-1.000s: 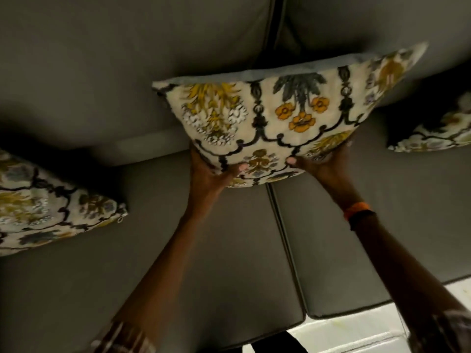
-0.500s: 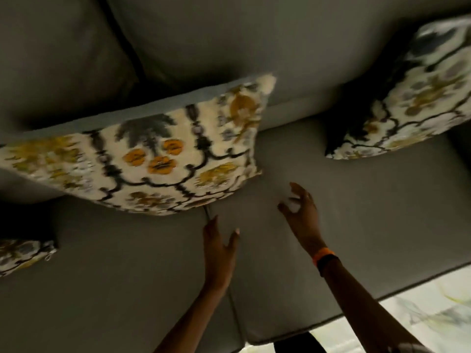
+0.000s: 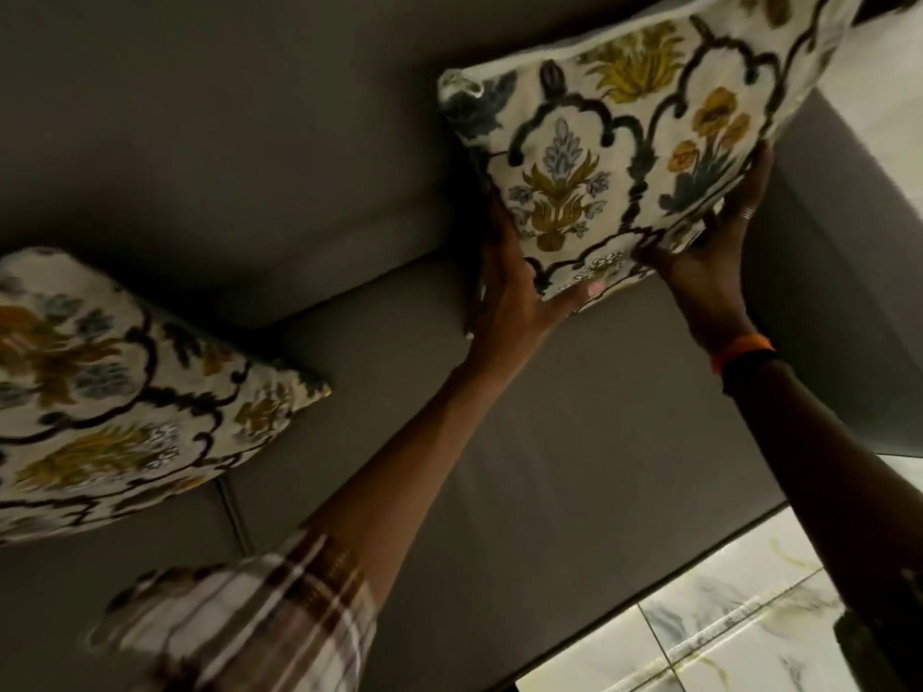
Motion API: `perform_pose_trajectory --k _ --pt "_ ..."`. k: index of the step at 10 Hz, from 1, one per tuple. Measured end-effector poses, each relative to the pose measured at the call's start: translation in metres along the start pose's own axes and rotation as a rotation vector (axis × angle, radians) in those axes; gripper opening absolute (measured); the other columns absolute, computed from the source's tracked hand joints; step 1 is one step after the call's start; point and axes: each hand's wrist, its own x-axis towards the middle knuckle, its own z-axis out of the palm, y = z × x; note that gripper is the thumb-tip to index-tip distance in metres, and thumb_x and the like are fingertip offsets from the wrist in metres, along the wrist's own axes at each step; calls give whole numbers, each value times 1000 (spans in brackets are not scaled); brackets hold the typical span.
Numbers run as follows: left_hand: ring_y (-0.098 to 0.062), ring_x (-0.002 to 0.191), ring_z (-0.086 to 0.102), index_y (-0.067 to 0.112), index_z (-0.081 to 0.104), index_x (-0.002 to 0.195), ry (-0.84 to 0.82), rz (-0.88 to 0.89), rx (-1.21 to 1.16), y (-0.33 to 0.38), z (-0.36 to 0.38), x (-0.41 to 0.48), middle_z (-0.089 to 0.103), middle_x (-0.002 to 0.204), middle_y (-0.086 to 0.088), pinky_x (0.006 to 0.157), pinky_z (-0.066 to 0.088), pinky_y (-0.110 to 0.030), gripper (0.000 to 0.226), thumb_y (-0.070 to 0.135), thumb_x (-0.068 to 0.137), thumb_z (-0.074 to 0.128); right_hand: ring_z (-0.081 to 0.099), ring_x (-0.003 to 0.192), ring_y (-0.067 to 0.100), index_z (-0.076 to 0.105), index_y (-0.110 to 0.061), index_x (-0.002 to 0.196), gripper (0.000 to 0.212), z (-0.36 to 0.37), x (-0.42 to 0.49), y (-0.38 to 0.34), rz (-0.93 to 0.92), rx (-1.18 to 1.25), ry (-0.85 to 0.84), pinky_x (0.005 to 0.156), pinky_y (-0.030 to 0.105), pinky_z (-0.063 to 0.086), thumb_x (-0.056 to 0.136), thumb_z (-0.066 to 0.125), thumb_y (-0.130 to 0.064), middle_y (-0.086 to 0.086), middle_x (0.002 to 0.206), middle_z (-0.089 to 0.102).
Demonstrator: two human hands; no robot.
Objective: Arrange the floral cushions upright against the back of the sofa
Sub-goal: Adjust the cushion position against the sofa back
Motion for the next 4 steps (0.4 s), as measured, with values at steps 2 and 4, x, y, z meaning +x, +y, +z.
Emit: perform_pose_trajectory --k 2,4 --pt "-25 148 26 1 8 160 194 -29 25 -4 34 24 17 164 -26 109 19 0 102 29 90 76 15 165 42 10 -1 170 112 14 -8 -3 8 -22 66 128 12 23 87 84 -15 25 175 11" --pt "-25 150 27 11 1 162 115 -35 11 -22 12 14 17 166 -19 110 34 -10 105 23 91 78 17 166 35 6 -13 172 120 38 -40 20 195 -55 -6 135 55 23 86 86 -34 18 179 11"
